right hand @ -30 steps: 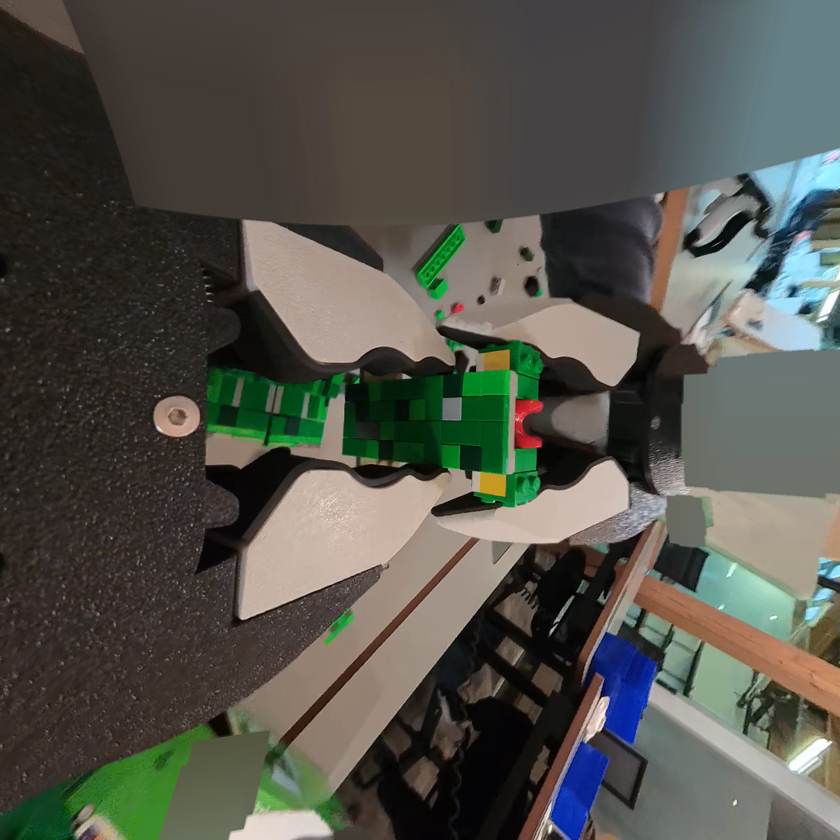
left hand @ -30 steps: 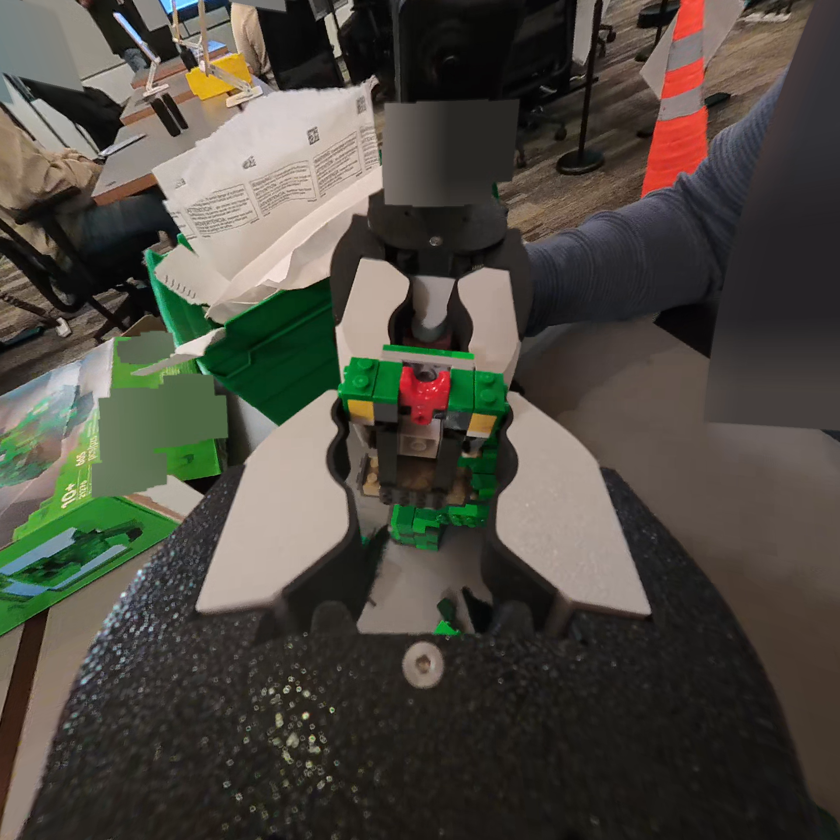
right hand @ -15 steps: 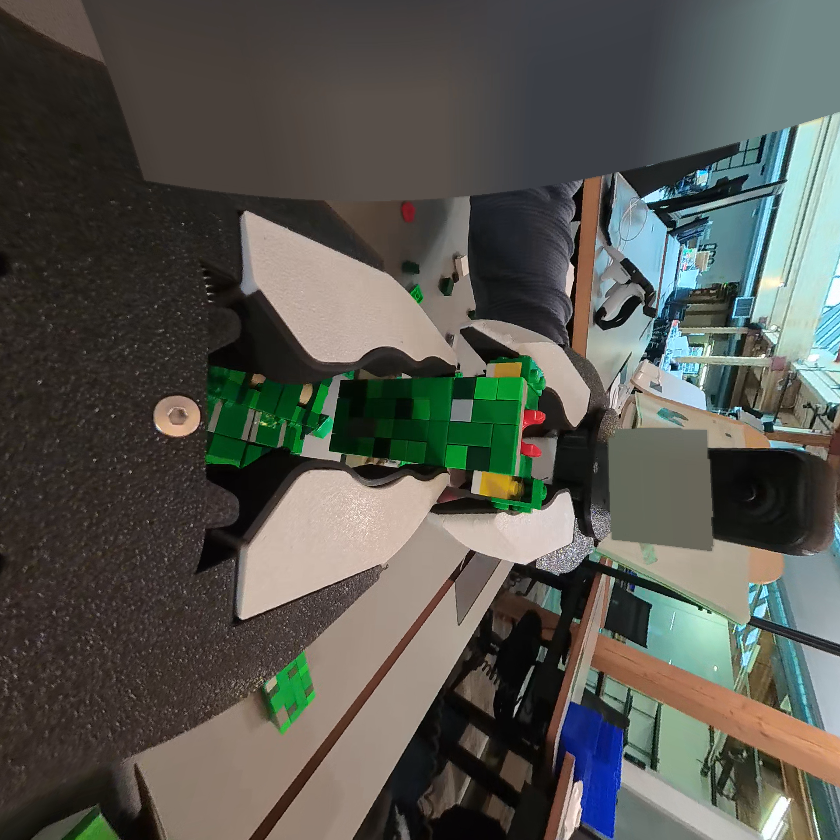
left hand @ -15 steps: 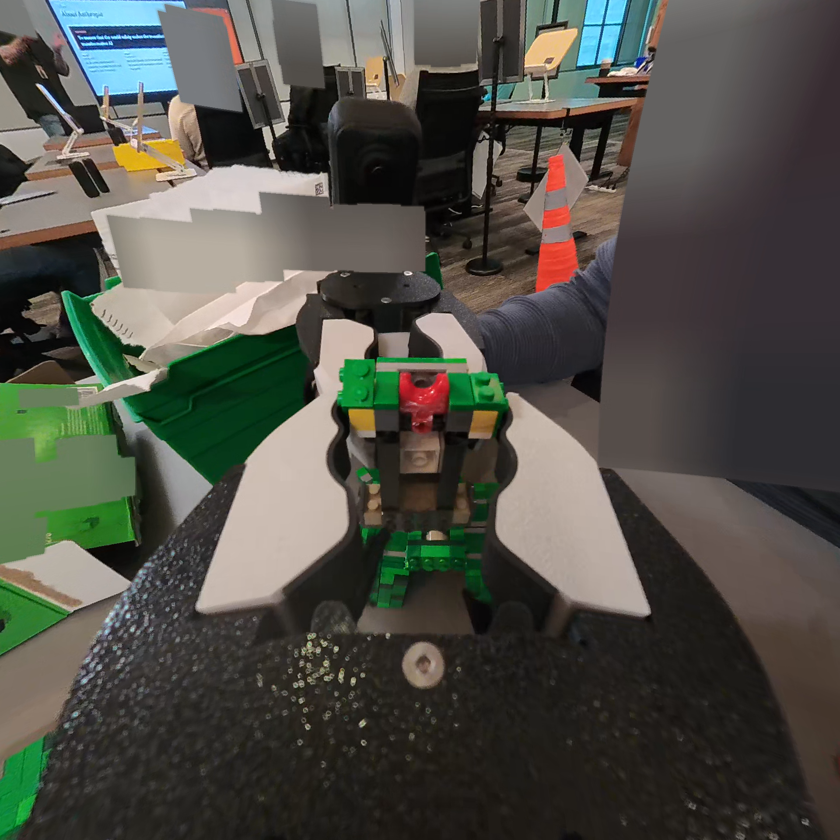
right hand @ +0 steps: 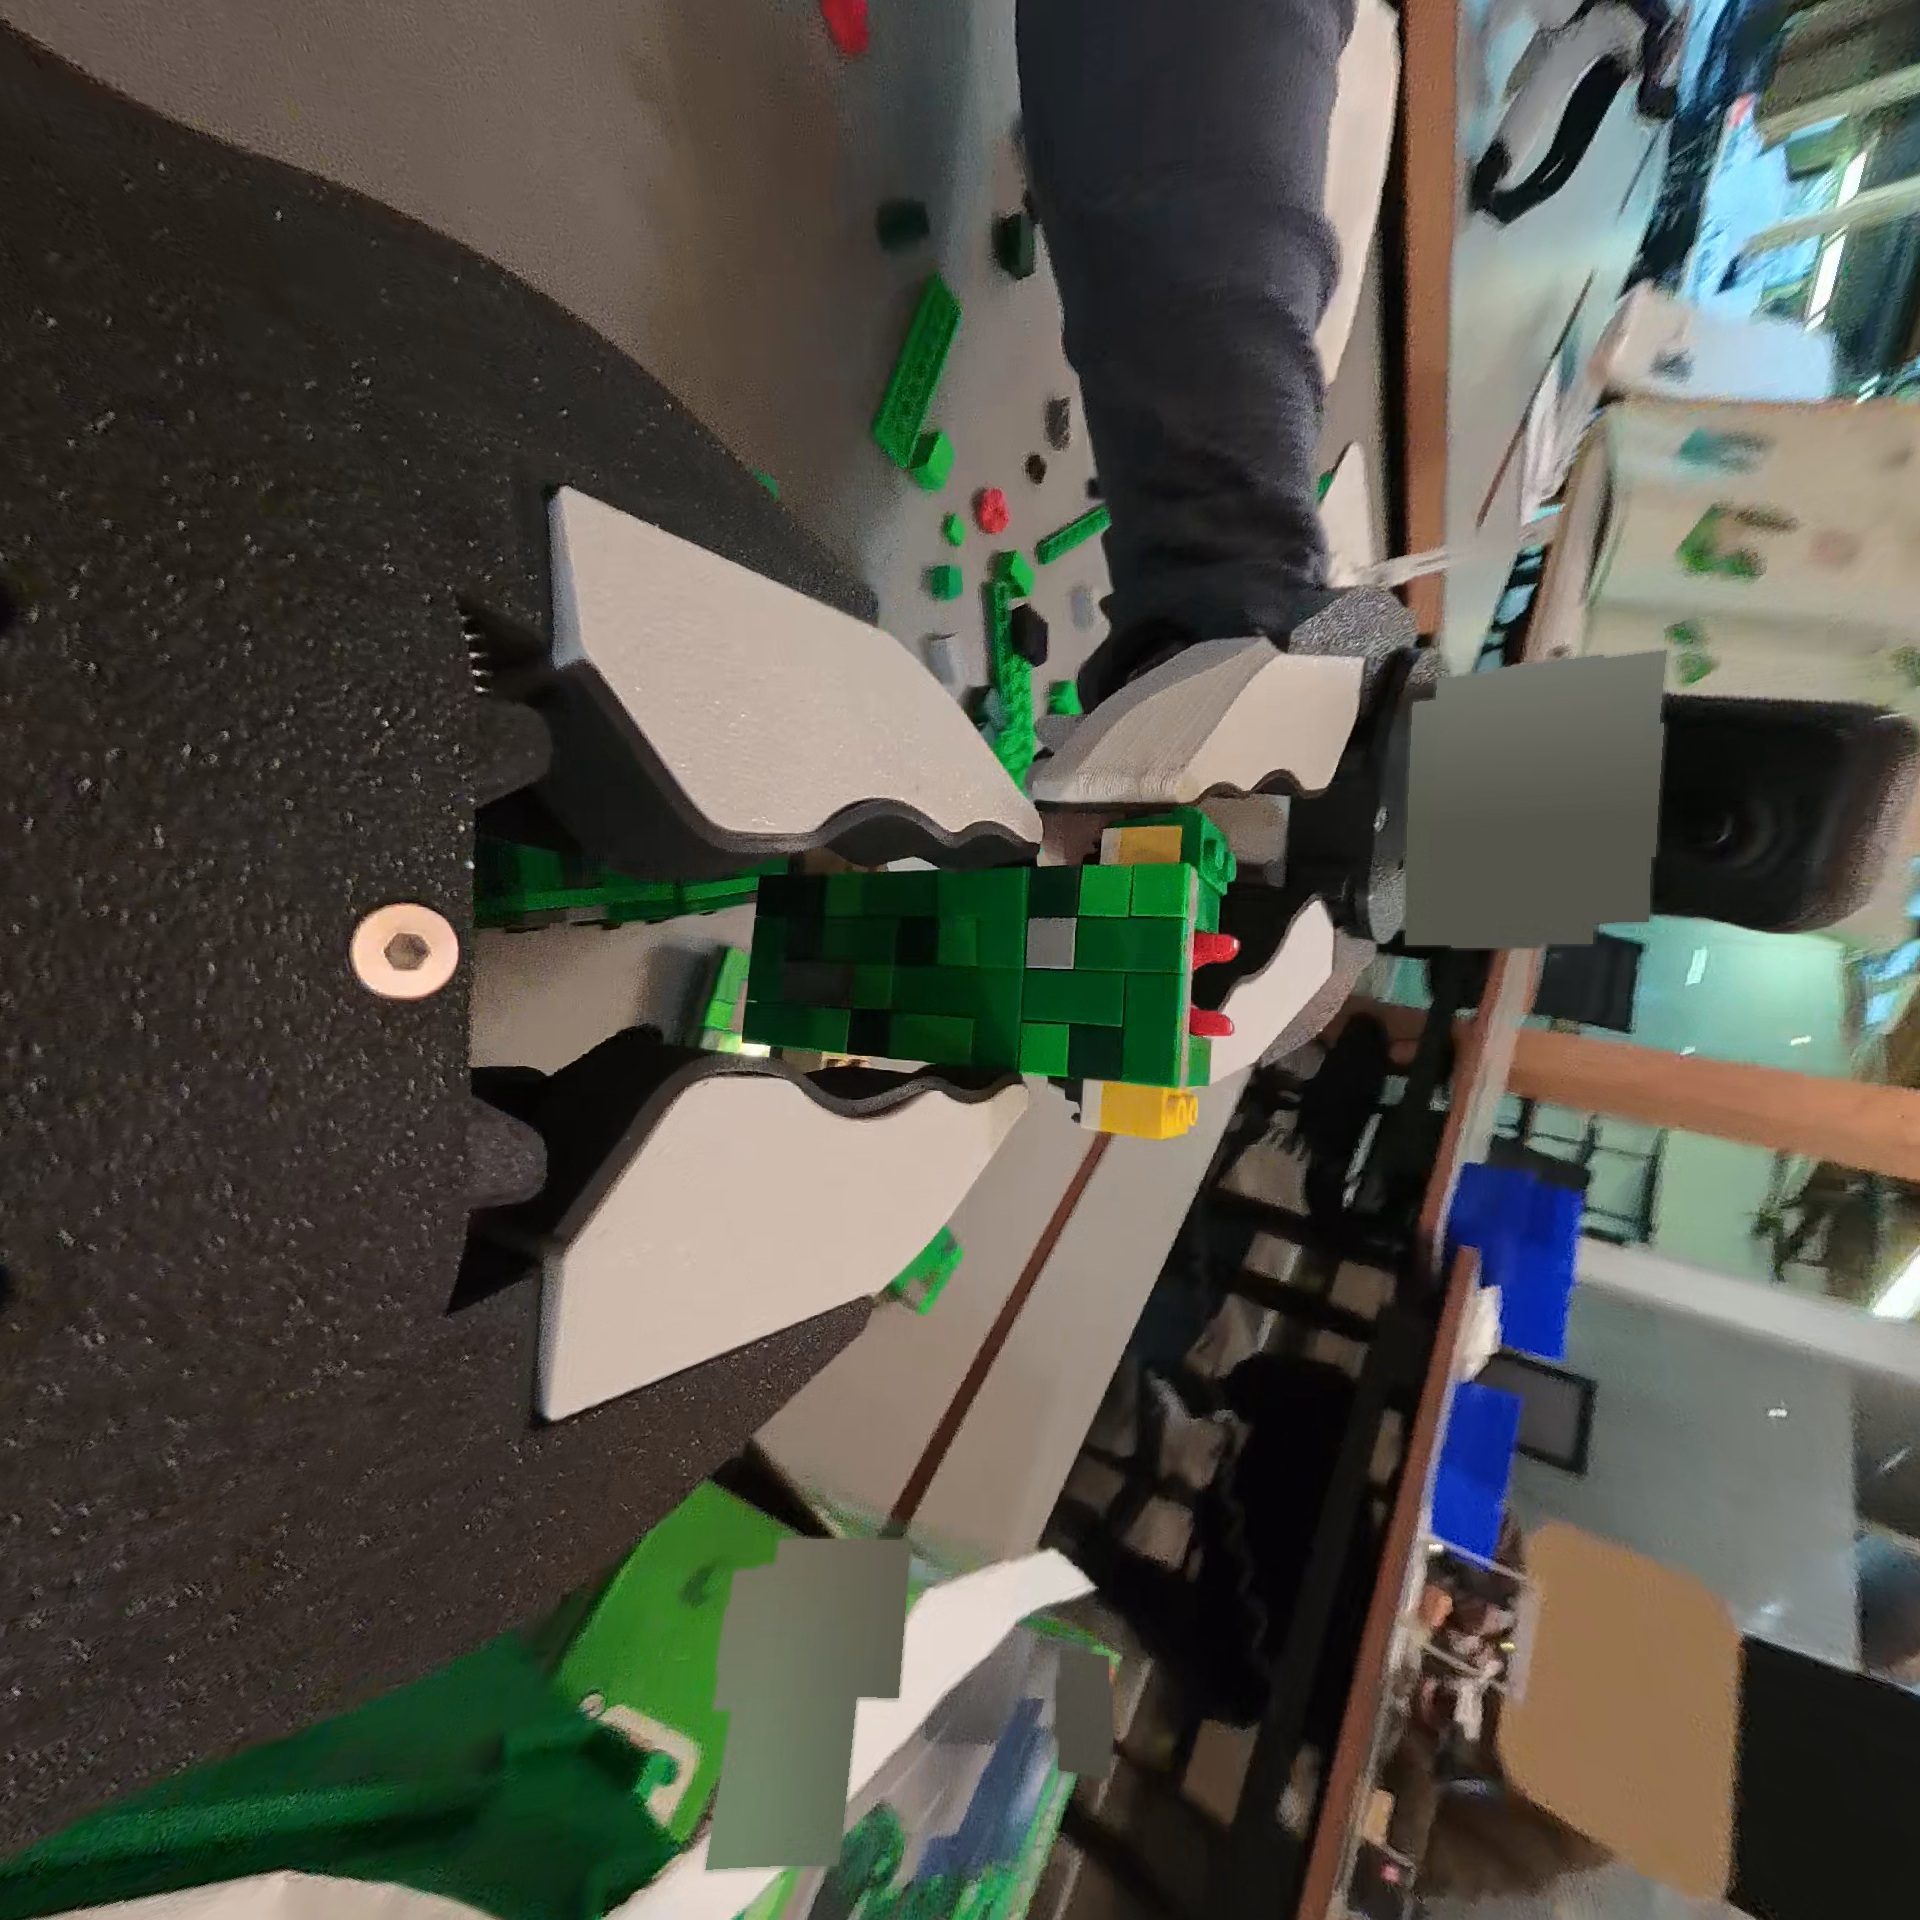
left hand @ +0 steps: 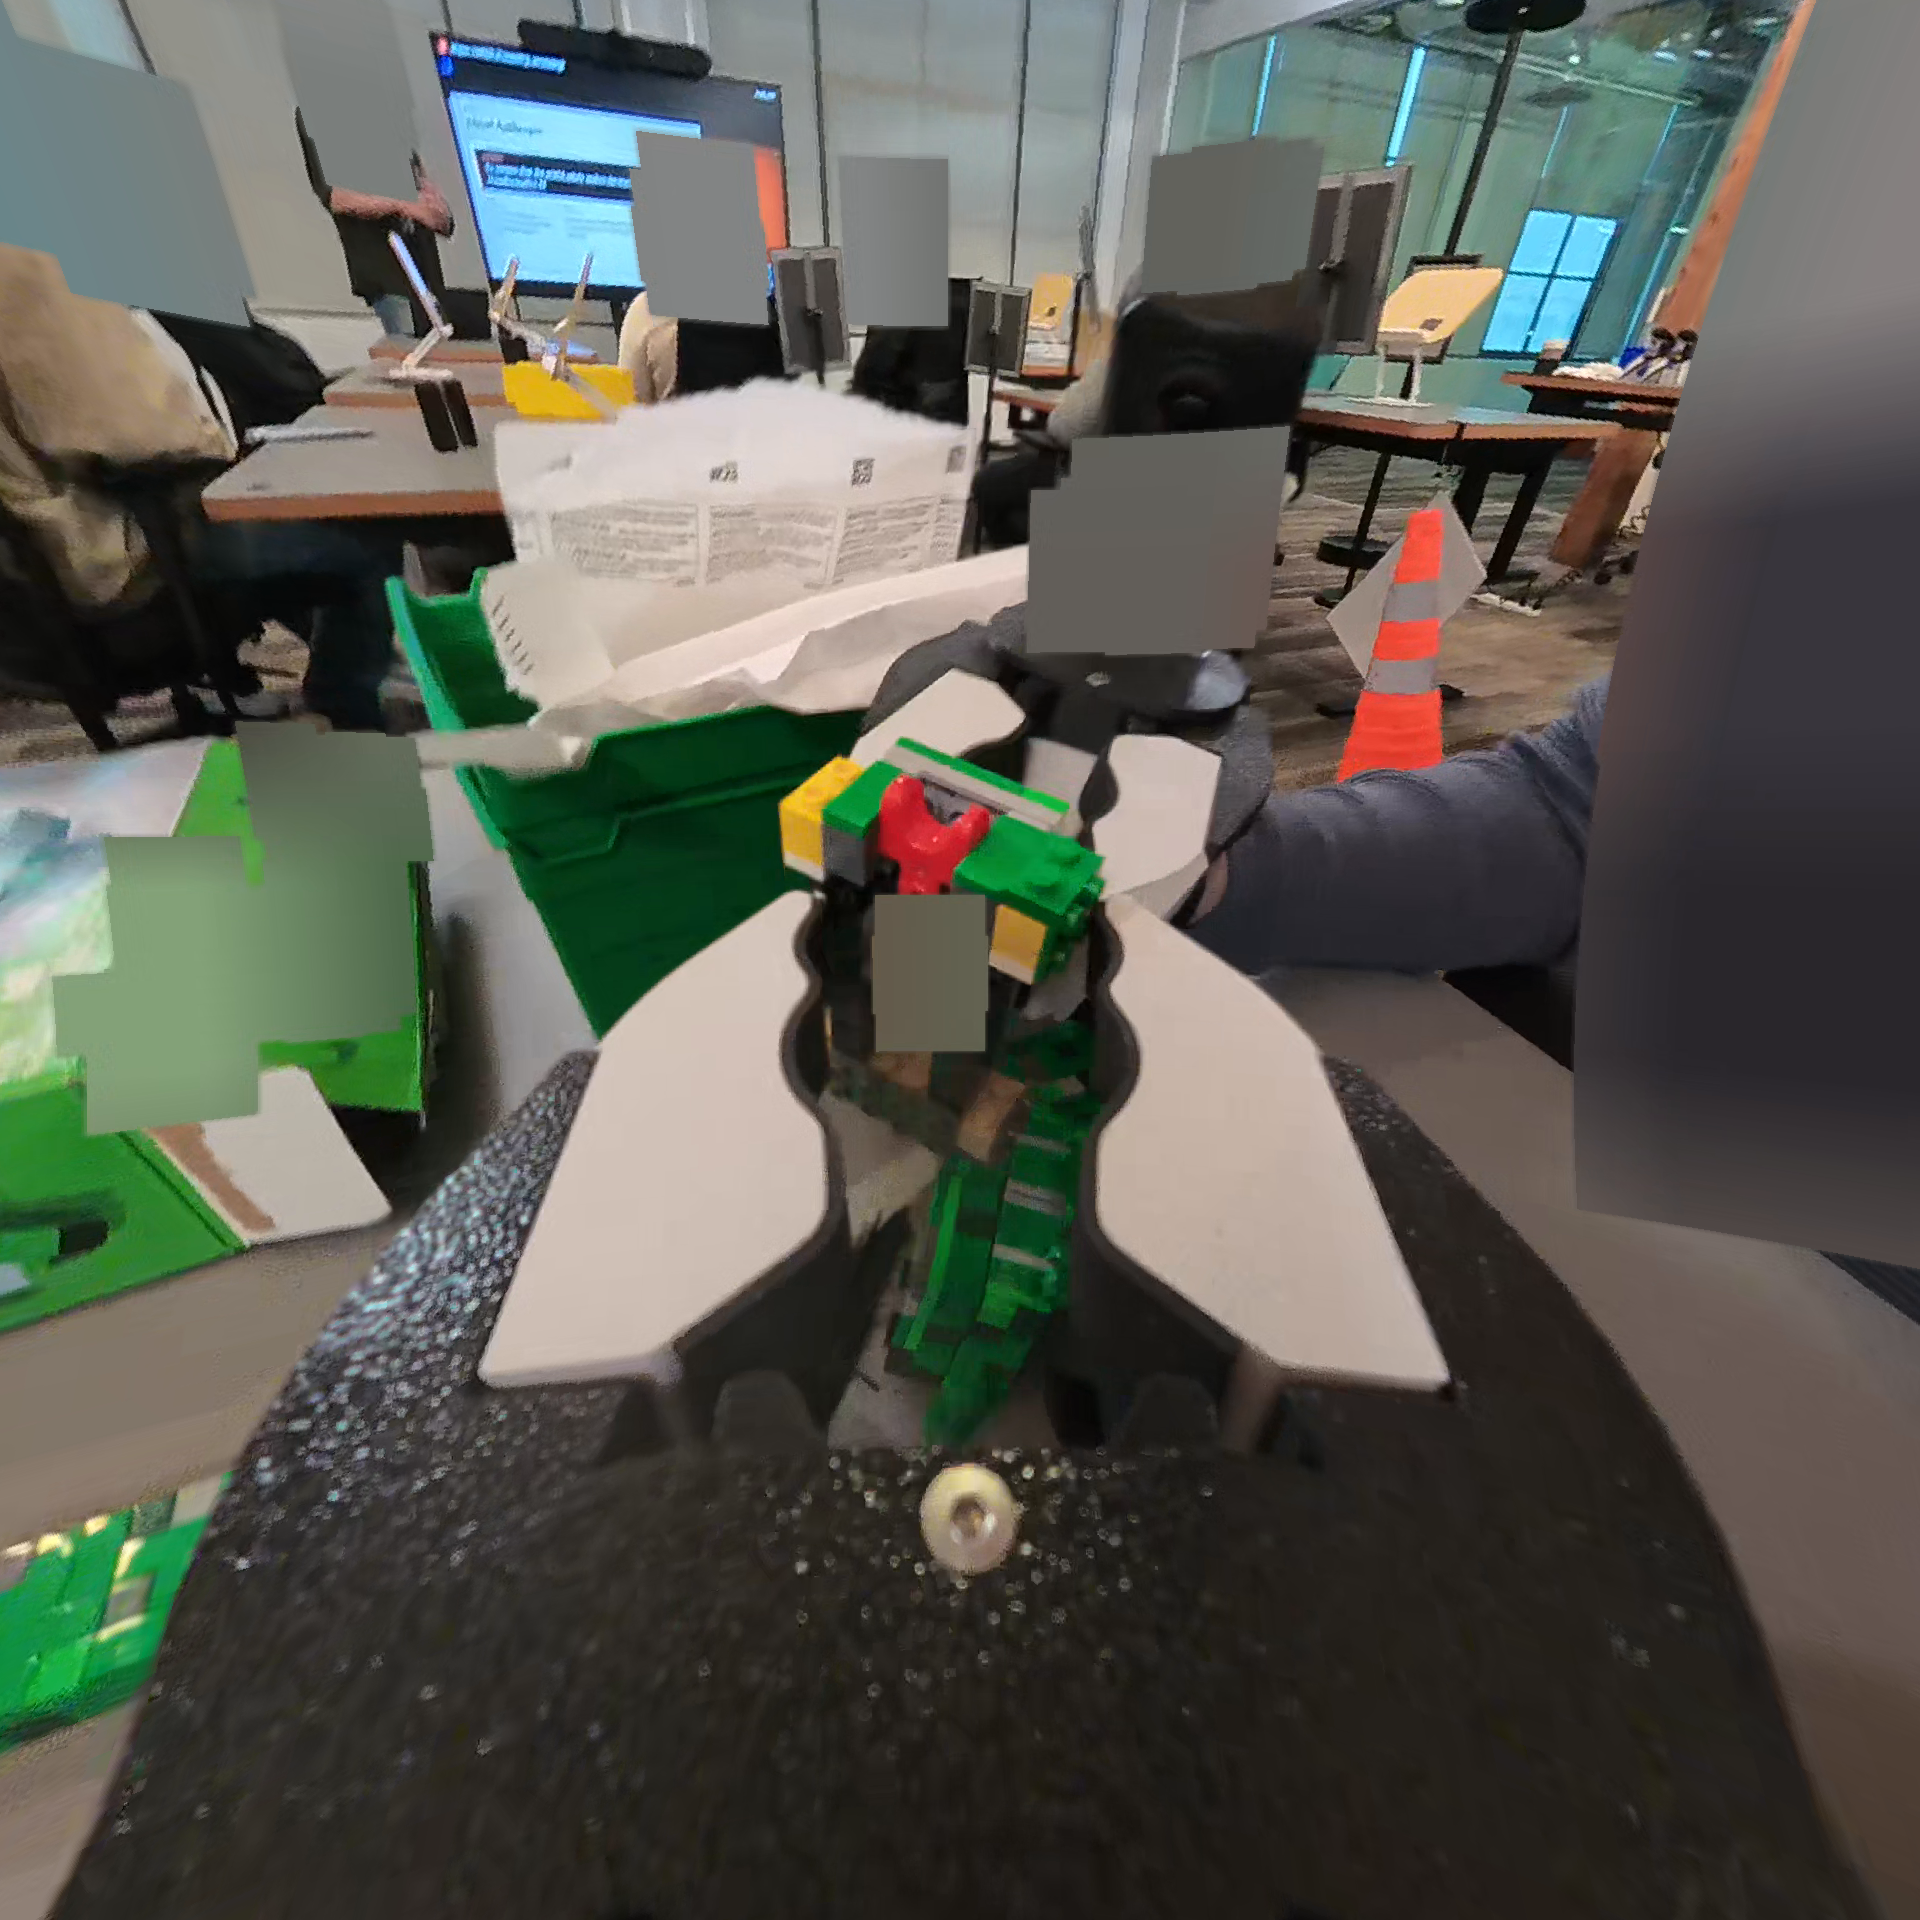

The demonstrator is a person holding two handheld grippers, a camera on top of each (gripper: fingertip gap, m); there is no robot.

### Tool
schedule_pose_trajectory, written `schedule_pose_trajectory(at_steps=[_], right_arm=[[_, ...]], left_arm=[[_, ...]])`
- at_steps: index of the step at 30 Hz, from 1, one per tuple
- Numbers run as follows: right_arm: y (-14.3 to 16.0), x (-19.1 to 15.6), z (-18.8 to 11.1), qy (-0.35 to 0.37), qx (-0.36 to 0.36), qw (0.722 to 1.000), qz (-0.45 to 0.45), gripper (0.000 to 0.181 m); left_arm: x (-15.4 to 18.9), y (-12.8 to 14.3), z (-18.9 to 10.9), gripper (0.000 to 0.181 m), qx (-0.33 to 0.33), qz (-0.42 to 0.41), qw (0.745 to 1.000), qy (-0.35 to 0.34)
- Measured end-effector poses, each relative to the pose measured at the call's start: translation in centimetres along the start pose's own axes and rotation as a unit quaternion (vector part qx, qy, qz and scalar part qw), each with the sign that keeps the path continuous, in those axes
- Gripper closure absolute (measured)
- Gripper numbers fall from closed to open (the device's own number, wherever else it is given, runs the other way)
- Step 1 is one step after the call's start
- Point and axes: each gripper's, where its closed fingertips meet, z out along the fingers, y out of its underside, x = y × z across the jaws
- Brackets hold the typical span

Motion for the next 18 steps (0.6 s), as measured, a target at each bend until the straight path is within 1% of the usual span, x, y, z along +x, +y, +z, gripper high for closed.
schedule_pose_trajectory(at_steps=[3, 6, 7, 8, 14, 18], right_arm=[[1.4, 0.9, 0.1, 0.024, -0.04, 0.999, 0.019, 0.145], [2.6, 1.8, 0.1, 0.051, -0.071, 0.996, 0.021, 0.145], [2.8, 2.0, 0.1, 0.06, -0.077, 0.995, 0.018, 0.146], [2.9, 2.1, 0.1, 0.065, -0.082, 0.994, 0.011, 0.145], [2.7, 2.7, 0.0, 0.11, -0.094, 0.989, -0.016, 0.145], [2.4, 2.6, -0.1, 0.101, -0.088, 0.991, -0.015, 0.145]], left_arm=[[-1.0, 1.3, 0.2, 0.136, -0.004, -0.035, 0.999, -0.002], [-1.8, 2.4, 0.4, 0.144, -0.002, -0.065, 0.998, -0.004], [-1.7, 2.5, 0.4, 0.15, 0.001, -0.069, 0.998, 0.002], [-1.6, 2.5, 0.5, 0.156, 0.004, -0.069, 0.998, 0.007], [-2.4, 2.2, 0.3, 0.159, 0.004, -0.031, 0.997, -0.064], [-2.2, 1.9, 0.2, 0.16, -0.009, -0.004, 0.995, -0.095]])
